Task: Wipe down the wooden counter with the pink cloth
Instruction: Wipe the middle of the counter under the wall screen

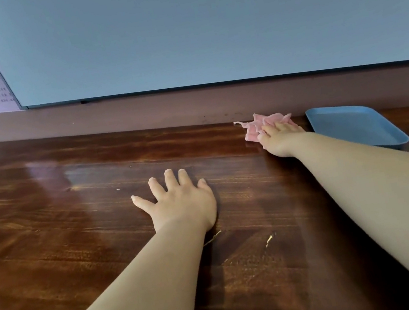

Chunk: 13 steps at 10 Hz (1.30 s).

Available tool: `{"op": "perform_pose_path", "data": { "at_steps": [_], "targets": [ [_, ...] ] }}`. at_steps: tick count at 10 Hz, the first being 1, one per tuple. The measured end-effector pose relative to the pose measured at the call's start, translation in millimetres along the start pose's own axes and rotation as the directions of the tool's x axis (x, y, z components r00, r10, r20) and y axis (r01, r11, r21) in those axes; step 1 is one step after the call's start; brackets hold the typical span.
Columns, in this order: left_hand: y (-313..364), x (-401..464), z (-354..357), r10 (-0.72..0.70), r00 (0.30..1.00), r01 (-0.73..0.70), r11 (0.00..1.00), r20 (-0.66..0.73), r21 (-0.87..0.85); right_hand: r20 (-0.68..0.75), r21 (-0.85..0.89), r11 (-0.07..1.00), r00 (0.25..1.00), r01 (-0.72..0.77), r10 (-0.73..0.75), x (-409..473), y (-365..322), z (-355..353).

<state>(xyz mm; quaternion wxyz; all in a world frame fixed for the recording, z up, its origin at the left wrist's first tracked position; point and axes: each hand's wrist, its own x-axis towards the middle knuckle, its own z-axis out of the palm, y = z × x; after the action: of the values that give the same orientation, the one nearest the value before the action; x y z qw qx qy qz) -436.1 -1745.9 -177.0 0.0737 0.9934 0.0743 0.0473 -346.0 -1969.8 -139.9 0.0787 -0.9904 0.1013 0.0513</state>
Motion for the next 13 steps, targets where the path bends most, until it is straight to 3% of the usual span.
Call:
{"op": "perform_pose_path", "data": {
  "at_steps": [2,4,6,8,9,10,12,13],
  "targets": [
    [1,1,3,0.002,1.0,-0.002,1.0,0.0,0.005,0.068,-0.001,0.999,0.997,0.036,-0.036,-14,15,9],
    [0,-1,-1,-0.002,1.0,0.002,1.0,-0.005,0.004,-0.013,0.006,1.0,1.0,0.029,-0.029,-4,13,2],
    [2,1,1,-0.001,1.0,0.001,1.0,0.003,0.009,0.069,-0.012,0.992,0.99,0.124,-0.123,-26,28,14],
    [1,0,0,-0.008,1.0,0.008,1.0,0.002,0.008,-0.015,-0.016,0.992,0.992,-0.125,0.124,-8,6,2],
    [2,0,1,-0.003,1.0,0.003,1.0,-0.001,0.013,-0.005,-0.018,0.995,0.996,-0.094,0.094,-13,6,8],
    [3,3,4,-0.002,1.0,0.002,1.0,-0.003,0.022,0.029,-0.04,0.999,0.999,0.027,-0.026,-27,28,16],
    [1,1,1,-0.011,1.0,0.011,1.0,-0.006,0.022,0.016,-0.008,0.998,0.998,-0.063,0.063,-12,26,1],
    [1,0,1,-0.015,1.0,0.015,1.0,-0.001,0.024,0.046,-0.046,0.998,0.998,0.042,-0.04,-17,26,6]
  ]
}}
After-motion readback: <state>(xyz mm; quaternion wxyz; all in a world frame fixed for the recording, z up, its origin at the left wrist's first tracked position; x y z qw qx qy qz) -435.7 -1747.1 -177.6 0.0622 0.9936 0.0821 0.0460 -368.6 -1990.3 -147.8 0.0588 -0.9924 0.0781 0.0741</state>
